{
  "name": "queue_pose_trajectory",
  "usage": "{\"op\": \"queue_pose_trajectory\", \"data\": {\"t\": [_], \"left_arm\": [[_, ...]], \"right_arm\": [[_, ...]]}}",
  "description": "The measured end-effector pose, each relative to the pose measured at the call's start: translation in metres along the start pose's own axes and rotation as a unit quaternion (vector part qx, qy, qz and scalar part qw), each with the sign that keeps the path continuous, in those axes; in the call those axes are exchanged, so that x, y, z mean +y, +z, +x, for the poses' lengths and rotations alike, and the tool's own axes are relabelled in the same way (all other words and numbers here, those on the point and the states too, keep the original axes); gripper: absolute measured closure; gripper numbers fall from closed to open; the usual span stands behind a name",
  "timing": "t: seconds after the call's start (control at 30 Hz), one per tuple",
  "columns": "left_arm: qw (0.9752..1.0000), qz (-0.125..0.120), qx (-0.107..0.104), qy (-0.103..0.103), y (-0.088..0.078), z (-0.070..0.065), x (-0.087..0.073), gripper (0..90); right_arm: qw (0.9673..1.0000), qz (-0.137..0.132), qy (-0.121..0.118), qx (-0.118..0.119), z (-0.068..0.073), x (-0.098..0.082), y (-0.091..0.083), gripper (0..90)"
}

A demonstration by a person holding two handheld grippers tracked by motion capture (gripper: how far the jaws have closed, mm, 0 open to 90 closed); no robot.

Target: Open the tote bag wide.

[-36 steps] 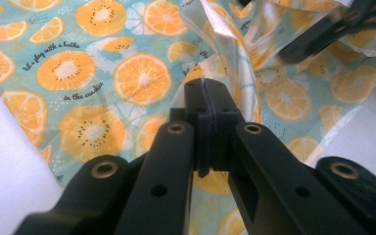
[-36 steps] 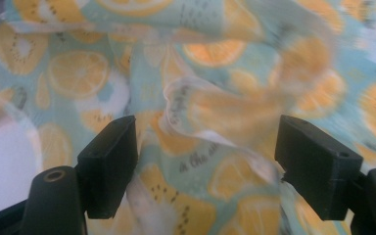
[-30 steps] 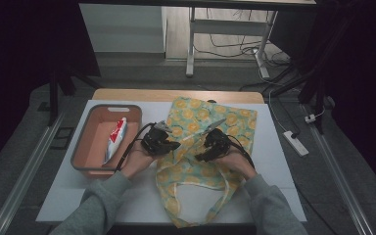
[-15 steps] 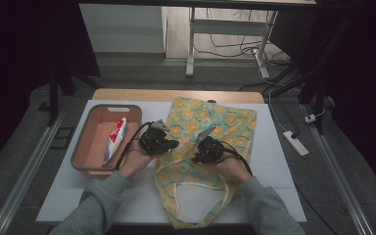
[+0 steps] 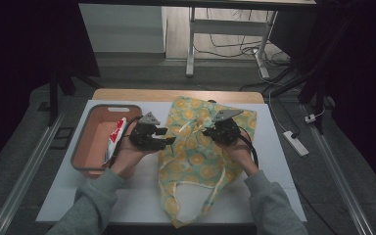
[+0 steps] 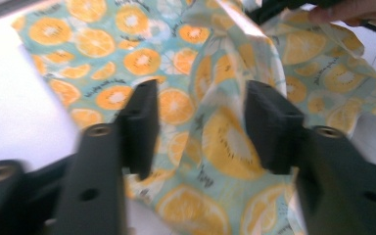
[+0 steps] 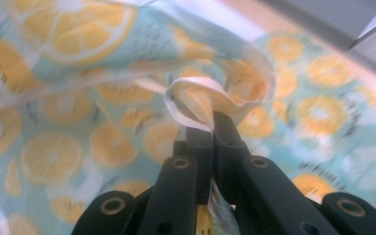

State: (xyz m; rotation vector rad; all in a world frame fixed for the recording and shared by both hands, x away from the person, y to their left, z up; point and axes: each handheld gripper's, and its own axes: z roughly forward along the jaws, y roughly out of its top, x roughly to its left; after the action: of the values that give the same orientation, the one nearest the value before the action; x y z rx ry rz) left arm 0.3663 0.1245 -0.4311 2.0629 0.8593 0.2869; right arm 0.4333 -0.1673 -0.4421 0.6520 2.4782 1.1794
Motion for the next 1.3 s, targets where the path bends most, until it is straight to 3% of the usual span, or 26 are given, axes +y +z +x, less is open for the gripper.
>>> {"op": "queue_pose_trajectory", "data": {"t": [0.13, 0.23, 0.37, 0.57, 0.9, 1.13, 1.3], "left_arm": [[0.9998, -0.013, 0.013, -0.008, -0.024, 0.004, 0.0, 29.6], [0.9997, -0.018, 0.017, -0.008, -0.037, 0.006, -0.002, 29.2], [0.9997, -0.014, 0.022, -0.002, -0.045, 0.007, -0.006, 28.7], [0.9992, 0.007, 0.04, 0.0, -0.051, 0.014, -0.016, 28.8], [0.9975, 0.02, 0.059, -0.033, -0.063, 0.045, -0.03, 29.0], [0.9939, 0.036, 0.083, -0.063, -0.071, 0.071, -0.042, 29.1], [0.9915, 0.041, 0.094, -0.079, -0.072, 0.082, -0.046, 29.0]], "right_arm": [[0.9994, -0.027, 0.008, -0.022, -0.008, 0.014, -0.005, 88.4], [0.9983, -0.046, 0.019, -0.03, -0.014, 0.017, -0.01, 88.4], [0.9973, -0.051, 0.027, -0.045, -0.02, 0.016, -0.015, 88.4], [0.9969, -0.052, 0.047, -0.036, -0.028, 0.01, -0.017, 88.4], [0.9975, -0.047, 0.046, -0.026, -0.025, 0.008, -0.02, 88.3], [0.9975, -0.049, 0.043, -0.027, -0.026, 0.008, -0.021, 88.3], [0.9974, -0.052, 0.042, -0.028, -0.025, 0.007, -0.025, 88.3]]}}
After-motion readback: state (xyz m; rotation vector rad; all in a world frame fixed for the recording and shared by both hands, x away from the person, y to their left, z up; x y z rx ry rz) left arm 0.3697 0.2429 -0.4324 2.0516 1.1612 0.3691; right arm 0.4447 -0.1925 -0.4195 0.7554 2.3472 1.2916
